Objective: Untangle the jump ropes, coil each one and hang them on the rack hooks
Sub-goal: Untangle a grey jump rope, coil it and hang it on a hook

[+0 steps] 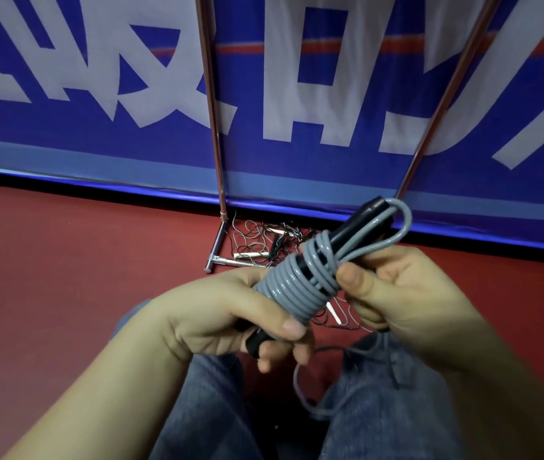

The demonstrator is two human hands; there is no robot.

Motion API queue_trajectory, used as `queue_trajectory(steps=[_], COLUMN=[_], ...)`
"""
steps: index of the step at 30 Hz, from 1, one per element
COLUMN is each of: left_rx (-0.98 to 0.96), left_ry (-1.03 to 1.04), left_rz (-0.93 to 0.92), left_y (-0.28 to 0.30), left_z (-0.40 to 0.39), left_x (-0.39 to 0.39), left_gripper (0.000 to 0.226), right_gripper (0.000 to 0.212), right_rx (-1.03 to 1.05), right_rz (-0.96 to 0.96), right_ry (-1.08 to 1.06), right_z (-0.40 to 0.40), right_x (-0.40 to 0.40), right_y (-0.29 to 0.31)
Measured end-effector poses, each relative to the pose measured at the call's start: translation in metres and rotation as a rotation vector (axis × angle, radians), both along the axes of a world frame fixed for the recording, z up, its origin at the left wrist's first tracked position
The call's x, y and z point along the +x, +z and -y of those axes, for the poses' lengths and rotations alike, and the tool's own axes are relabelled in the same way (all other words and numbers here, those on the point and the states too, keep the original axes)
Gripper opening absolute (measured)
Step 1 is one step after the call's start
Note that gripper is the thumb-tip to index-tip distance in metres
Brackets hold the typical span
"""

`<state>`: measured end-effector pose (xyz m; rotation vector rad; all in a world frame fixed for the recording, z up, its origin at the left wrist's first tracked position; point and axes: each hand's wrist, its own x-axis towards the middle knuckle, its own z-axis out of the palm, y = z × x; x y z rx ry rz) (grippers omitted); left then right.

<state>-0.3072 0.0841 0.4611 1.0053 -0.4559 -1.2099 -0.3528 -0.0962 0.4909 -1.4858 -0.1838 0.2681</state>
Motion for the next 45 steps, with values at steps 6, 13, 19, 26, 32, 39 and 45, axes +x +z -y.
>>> queue_trajectory(steps=[6,13,19,26,32,39,45], left_rx=[0.326,0.424,0.377,1.047,1.071,0.667,0.468], left_ry=[0.539,0.622,0.611,0.741,0.179,0.127,0.321], left_rz=[0.313,0.342,-0.019,0.777,0.942,0.892,0.839], left_y=[0.000,-0.008,-0.012,-0.039,-0.026,0.007,0.012], left_z=[0.030,0.032,0.015,0.005,0.013,0.009,0.009], left_x=[-0.009,-0.010,0.004,0.022,0.012,-0.004,-0.009], left_gripper=[0.024,0.031,0.029,0.027,0.035,0.035,0.032], right_gripper=[0.032,0.067,0.032,0.021,0.018,0.029,0.027], right_rx=[-0.270,-0.588,-0.733,-0.895,-0.735,-0.440,0.063], right_rz=[0.102,0.192,0.188,0.197,0.263,0.104,-0.221], right_ry=[-0.264,-0.418,-0.211,-0.063,-0.172,-0.271,-0.224], right_z=[-0.005,-0.012,0.002,0.001,0.011,0.032,0.024], right_x=[0.010,0.020,0.015,0.008,0.017,0.034,0.030], right_y=[-0.003,-0.026,-0.029,-0.016,0.003,-0.002,-0.025])
